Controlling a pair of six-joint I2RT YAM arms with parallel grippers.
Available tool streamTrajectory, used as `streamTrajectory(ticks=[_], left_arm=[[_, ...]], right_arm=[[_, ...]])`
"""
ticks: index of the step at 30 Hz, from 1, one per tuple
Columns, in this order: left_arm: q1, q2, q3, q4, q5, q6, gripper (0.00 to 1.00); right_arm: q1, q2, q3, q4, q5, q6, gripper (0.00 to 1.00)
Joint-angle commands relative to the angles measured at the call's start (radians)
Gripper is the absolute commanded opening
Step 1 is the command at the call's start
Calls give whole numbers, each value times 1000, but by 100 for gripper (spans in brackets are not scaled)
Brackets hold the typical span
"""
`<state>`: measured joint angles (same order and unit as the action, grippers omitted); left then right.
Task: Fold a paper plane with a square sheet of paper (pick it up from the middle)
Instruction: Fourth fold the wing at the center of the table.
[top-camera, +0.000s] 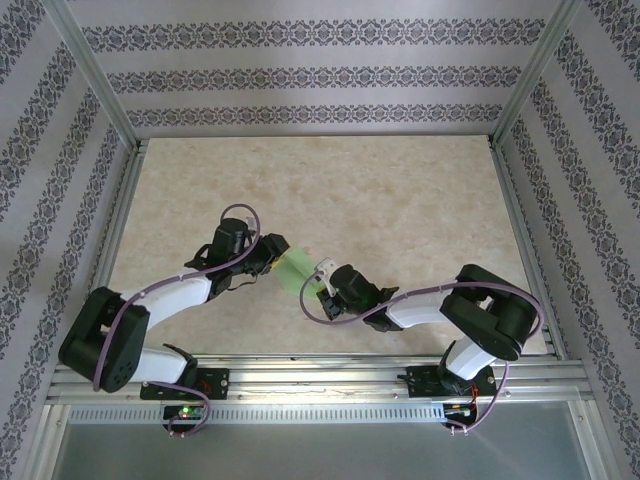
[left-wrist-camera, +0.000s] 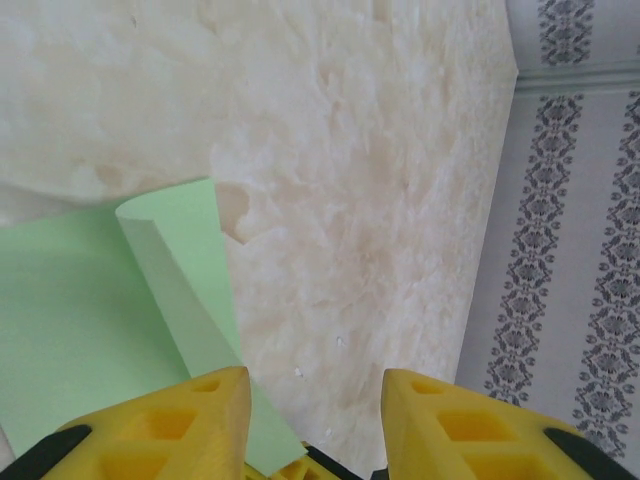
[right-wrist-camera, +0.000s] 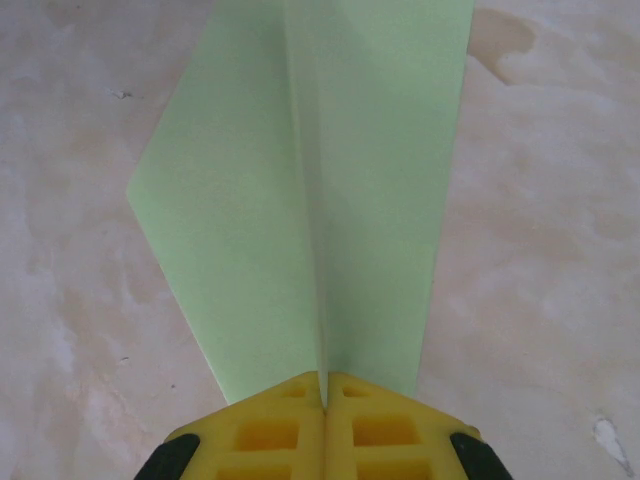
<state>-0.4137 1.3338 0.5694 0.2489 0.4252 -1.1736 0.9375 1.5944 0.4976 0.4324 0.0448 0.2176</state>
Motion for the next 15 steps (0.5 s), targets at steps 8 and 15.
streamTrajectory(ticks=[8,15], left_arm=[[15,-73,-14,-101,-60,43,38],[15,-61,-5,-91,-41,58,30]], right_arm=[[-31,44,27,60,-132,128,3],[-81,31,42,53,-254,248,3]])
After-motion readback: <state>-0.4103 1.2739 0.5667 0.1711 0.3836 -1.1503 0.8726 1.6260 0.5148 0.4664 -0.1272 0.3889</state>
